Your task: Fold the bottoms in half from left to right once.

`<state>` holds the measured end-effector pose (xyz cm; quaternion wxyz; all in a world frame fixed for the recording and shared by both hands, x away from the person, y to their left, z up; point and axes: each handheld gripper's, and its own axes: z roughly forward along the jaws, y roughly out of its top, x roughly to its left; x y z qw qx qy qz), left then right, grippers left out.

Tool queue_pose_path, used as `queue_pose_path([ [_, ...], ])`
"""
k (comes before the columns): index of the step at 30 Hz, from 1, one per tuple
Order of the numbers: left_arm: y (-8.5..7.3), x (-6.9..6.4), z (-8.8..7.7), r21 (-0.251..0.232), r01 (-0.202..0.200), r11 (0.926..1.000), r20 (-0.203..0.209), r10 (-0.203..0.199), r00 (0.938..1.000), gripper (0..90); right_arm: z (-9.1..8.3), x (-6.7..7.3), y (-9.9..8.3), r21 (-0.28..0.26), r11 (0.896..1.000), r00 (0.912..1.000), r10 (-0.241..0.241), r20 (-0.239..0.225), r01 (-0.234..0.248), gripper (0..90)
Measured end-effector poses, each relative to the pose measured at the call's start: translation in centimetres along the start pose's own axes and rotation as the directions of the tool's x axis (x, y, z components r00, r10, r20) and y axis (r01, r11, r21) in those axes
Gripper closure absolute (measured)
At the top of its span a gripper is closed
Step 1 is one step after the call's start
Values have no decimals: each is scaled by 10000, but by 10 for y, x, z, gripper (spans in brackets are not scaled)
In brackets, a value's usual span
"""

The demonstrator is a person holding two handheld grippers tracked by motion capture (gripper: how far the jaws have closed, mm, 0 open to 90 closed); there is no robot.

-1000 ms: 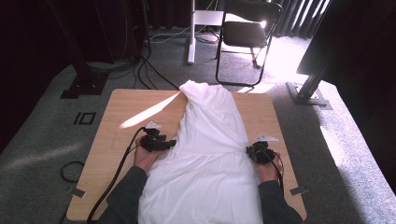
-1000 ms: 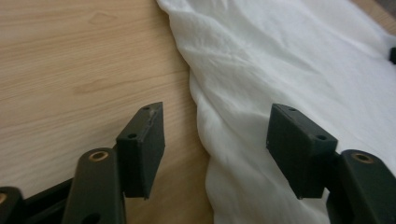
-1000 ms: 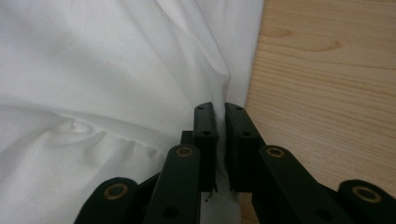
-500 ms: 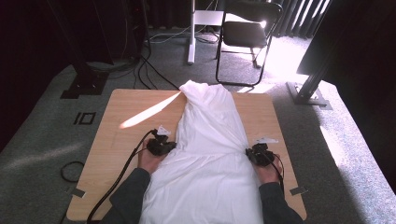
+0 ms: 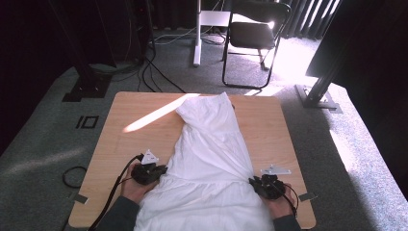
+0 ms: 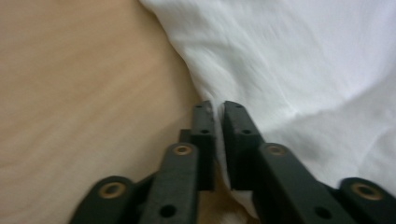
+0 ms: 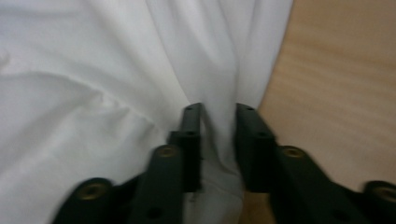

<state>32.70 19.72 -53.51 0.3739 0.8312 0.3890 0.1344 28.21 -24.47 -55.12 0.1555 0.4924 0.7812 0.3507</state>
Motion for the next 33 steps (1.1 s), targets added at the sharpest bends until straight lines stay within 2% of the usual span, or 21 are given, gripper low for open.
queue_pose_path([
  [2,5,6,-2,-301,310,9991,-83,-312,9995,754,-2,-3,8,-573,9983,10000,90,-32,-91,601],
  [3,9,8,-1,-414,492,9979,-217,-501,9985,669,-3,-6,15,-916,9956,9998,193,-63,-198,573],
  [4,13,11,1,-465,656,9968,-171,-665,9976,604,-4,-8,24,-1246,9920,9998,159,-129,-174,565],
  [5,17,14,4,-525,773,9956,-8,-774,9970,600,-3,-10,34,-1429,9897,9997,34,-226,-66,565],
  [6,21,16,9,-529,921,9943,156,-914,9957,575,0,-10,45,-1461,9892,9997,-109,-227,75,566],
  [9,33,18,28,-323,1138,9930,267,-1130,9932,487,19,-8,76,-1353,9886,9972,-699,-265,657,572],
  [13,38,20,52,186,1295,9914,6,-1296,9916,433,57,1,106,-785,9890,9895,-1300,-630,1250,545],
  [16,37,21,56,144,1328,9910,145,-1330,9910,473,82,9,116,-291,9848,9831,-1726,-609,1711,536],
  [18,36,20,56,197,1129,9934,256,-1134,9932,547,93,11,118,91,9833,9817,-1808,-601,1817,732],
  [19,36,18,56,237,885,9958,229,-891,9958,643,95,11,119,209,9804,9800,-1947,-415,1957,814],
  [20,35,18,55,345,726,9968,218,-734,9971,746,93,10,119,224,9808,9811,-1937,-13,1937,860],
  [21,35,17,54,434,684,9967,254,-696,9973,829,88,6,120,46,9842,9837,-1770,326,1769,880],
  [23,35,16,53,462,524,9976,224,-535,9983,893,72,-9,120,-614,9927,9907,-973,951,1034,887],
  [24,35,16,53,453,481,9978,180,-489,9986,895,66,-18,120,-808,9933,9864,-698,1486,825,889],
  [25,35,15,53,488,428,9979,153,-436,9989,897,61,-30,119,-973,9942,9851,-279,1697,449,889],
  [26,35,15,52,505,421,9978,145,-429,9990,898,59,-42,116,-1036,9946,9869,233,1599,-67,887],
  [27,35,16,52,506,409,9979,150,-417,9990,898,60,-52,113,-976,9940,9897,625,1291,-500,882],
  [28,35,16,53,506,440,9978,131,-447,9989,898,63,-59,109,-899,9936,9919,767,1008,-677,870],
  [30,36,18,53,541,475,9974,196,-486,9986,867,72,-63,101,-578,9966,9952,637,739,-595,835],
  [32,40,21,53,416,566,9975,-100,-563,9984,635,79,-62,95,-389,9984,9974,434,571,-412,805],
  [33,43,24,53,350,633,9974,-47,-632,9980,568,81,-61,93,-335,9984,9976,470,517,-453,790],
])
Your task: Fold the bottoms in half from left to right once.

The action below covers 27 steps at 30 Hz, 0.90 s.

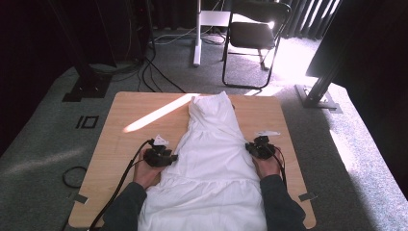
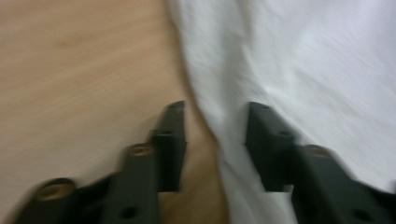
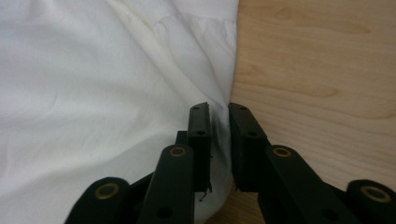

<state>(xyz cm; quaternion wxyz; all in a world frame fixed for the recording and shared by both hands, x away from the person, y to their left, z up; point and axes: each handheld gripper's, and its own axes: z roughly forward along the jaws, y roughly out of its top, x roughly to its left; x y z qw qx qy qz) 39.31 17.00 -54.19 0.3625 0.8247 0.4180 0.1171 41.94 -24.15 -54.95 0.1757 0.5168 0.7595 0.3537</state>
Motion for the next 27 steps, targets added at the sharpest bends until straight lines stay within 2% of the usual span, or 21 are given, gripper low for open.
queue_pose_path([
  [2,8,6,-2,-485,338,9983,287,-324,9991,518,3,0,-2,66,9999,10000,99,-2,-99,771],
  [5,22,8,2,-859,557,9947,455,-520,9976,450,5,0,0,92,9997,9998,213,9,-213,767],
  [8,30,7,17,-607,624,9962,502,-594,9970,407,7,2,3,80,9998,9997,194,137,-195,770],
  [10,31,6,27,-585,572,9967,364,-551,9978,398,9,6,3,74,9999,9996,87,279,-89,774],
  [12,30,7,35,-326,627,9975,222,-620,9978,401,10,9,4,66,9999,9992,-88,386,86,788],
  [13,29,6,37,-365,479,9982,139,-474,9988,415,10,11,3,60,9999,9990,-161,426,158,797],
  [14,29,5,37,-333,344,9989,211,-337,9992,476,10,12,3,53,9998,9988,-174,451,172,817],
  [16,27,2,35,-5,-48,10000,521,48,9986,775,9,13,2,35,9999,9993,-168,343,167,854],
  [17,26,-1,33,52,-424,9991,388,422,9984,819,8,14,1,71,9998,9992,-198,353,195,864],
  [19,22,-7,25,382,-882,9954,214,875,9959,854,4,18,-2,227,9990,9984,-401,405,392,871],
  [21,15,-11,17,462,-1109,9928,221,1100,9937,865,-5,23,-9,365,9979,9980,-545,327,533,873],
  [24,-5,-19,3,347,-1094,9934,576,1073,9926,865,-20,30,-26,370,9982,9988,-479,22,478,874],
  [25,-15,-22,-3,205,-866,9960,850,845,9928,864,-24,33,-31,360,9979,9986,-534,-27,535,874],
  [27,-29,-26,-12,-6,-599,9982,1124,596,9919,863,-35,41,-44,288,9968,9971,-748,-164,752,874],
])
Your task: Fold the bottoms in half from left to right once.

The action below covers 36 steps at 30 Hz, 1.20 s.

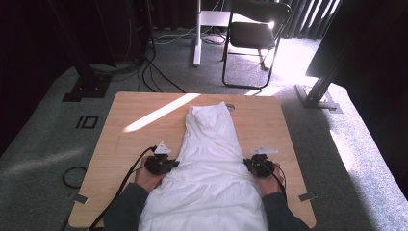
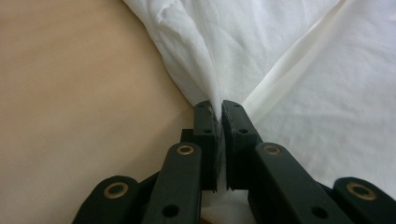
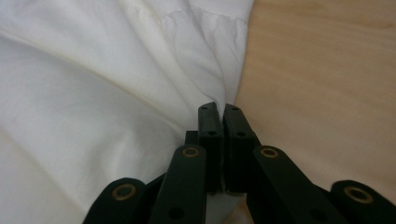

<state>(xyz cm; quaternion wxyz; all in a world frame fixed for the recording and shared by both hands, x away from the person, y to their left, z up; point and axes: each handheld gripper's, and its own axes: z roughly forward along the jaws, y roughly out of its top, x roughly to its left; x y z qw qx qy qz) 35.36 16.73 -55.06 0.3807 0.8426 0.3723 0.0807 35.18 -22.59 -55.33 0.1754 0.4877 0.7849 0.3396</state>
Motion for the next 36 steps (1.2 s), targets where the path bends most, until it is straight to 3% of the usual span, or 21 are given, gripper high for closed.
queue_pose_path([
  [3,-15,-11,-12,95,9,10000,336,-12,9994,862,-14,12,-17,-1,10000,9996,-90,-282,90,874],
  [6,-20,-24,-21,665,-748,9950,445,720,9964,856,-26,23,-30,60,9997,9984,-253,-515,256,876],
  [8,-19,-26,-25,784,-945,9924,335,921,9952,749,-32,27,-33,266,9989,9970,-370,-681,389,846],
  [9,-17,-24,-28,663,-829,9944,235,815,9964,656,-34,27,-32,246,9983,9966,-502,-646,519,793],
  [11,-10,-14,-34,114,-271,9996,408,267,9988,622,-39,24,-25,-316,9980,9975,-561,-421,548,646],
  [12,-5,-11,-36,-173,-72,9998,247,76,9997,602,-41,22,-19,-664,9968,9970,-492,-599,452,637],
  [13,-5,-11,-36,-173,-72,9998,247,76,9997,583,-41,22,-19,-664,9968,9970,-492,-599,452,637],
  [14,7,-5,-36,-578,-13,9983,90,18,10000,583,-43,20,-11,-938,9947,9949,-513,-866,431,632],
  [15,13,-4,-34,-725,-9,9974,-5,9,10000,564,-39,20,10,-1237,9905,9924,-724,-1000,598,617],
  [17,23,-3,-24,-781,2,9969,24,0,10000,533,-29,23,28,-1340,9885,9855,-897,-1437,704,597],
  [19,29,-3,-9,-659,-77,9978,-32,75,10000,505,-13,29,43,-1191,9883,9778,-1153,-1751,952,577],
  [24,26,0,22,51,16,10000,-304,-14,9995,546,31,46,64,-216,9855,9699,-1697,-1749,1685,483],
  [25,25,-1,22,26,-152,9999,-347,153,9993,578,37,48,65,3,9812,9686,-1903,-1602,1928,493],
  [27,25,-3,22,186,-394,9991,-362,400,9985,691,44,50,67,401,9716,9706,-2298,-721,2330,700],
  [28,25,-3,21,238,-502,9985,-363,510,9980,728,42,46,69,250,9765,9765,-2130,-342,2139,763],
  [30,25,-3,21,253,-473,9986,-241,479,9986,756,36,27,74,-292,9953,9957,-926,-10,925,848],
  [31,25,-2,21,273,-431,9987,-175,436,9989,769,33,17,75,-492,9979,9990,-408,168,416,855],
  [33,25,-2,21,287,-405,9988,-149,409,9990,777,35,1,75,-489,9981,9992,368,-136,-375,850],
  [36,25,-2,21,358,-478,9982,-170,484,9987,775,47,-4,69,2,9996,9996,268,21,-268,847],
])
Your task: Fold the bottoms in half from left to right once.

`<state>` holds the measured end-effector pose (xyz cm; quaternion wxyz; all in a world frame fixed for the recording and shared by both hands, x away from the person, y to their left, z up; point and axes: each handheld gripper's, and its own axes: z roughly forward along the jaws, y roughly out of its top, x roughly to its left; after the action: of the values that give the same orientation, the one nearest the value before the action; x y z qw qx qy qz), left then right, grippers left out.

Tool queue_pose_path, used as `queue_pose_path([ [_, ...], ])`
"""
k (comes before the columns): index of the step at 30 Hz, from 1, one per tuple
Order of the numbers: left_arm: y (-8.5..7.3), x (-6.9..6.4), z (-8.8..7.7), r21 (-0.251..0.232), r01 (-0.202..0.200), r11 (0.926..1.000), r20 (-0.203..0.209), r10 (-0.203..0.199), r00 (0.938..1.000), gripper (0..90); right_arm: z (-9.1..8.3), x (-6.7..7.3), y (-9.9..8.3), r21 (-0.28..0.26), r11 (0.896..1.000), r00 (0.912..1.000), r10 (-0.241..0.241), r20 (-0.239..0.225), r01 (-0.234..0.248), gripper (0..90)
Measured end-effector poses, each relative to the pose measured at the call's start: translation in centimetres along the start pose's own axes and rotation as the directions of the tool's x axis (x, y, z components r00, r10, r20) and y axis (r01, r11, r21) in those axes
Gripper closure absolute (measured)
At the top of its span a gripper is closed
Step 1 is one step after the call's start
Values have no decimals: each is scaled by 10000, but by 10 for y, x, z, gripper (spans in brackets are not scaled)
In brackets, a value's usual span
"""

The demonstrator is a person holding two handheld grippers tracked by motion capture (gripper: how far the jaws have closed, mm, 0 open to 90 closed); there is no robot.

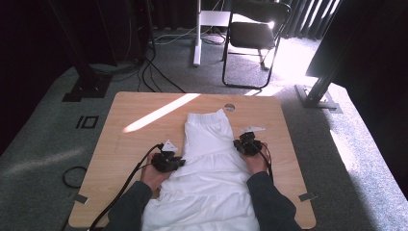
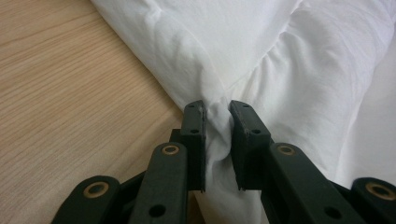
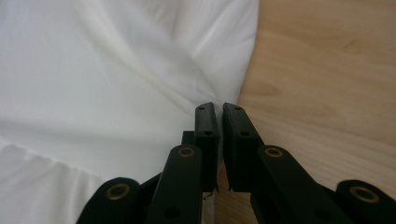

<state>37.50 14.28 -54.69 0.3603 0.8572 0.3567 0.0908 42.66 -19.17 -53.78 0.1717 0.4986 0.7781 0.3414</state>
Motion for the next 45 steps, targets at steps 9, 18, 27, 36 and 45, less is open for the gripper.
queue_pose_path([
  [9,21,25,-20,-984,979,9903,-422,-1025,9938,500,7,2,-9,141,9998,9999,-114,-75,115,828],
  [18,39,35,24,-598,1740,9829,-142,-1752,9844,482,7,4,-9,170,9998,10000,-90,-16,90,828],
  [27,22,-8,15,375,-473,9982,-290,484,9984,826,-17,22,-36,301,9984,9983,-477,-330,487,870],
  [36,-11,-39,-6,219,-902,9957,302,895,9955,822,-60,31,-71,516,9974,9834,-402,-1768,501,717],
  [45,-10,-35,-5,195,-614,9979,298,608,9977,749,-46,31,-2,-708,9967,9771,-536,-2059,398,527],
])
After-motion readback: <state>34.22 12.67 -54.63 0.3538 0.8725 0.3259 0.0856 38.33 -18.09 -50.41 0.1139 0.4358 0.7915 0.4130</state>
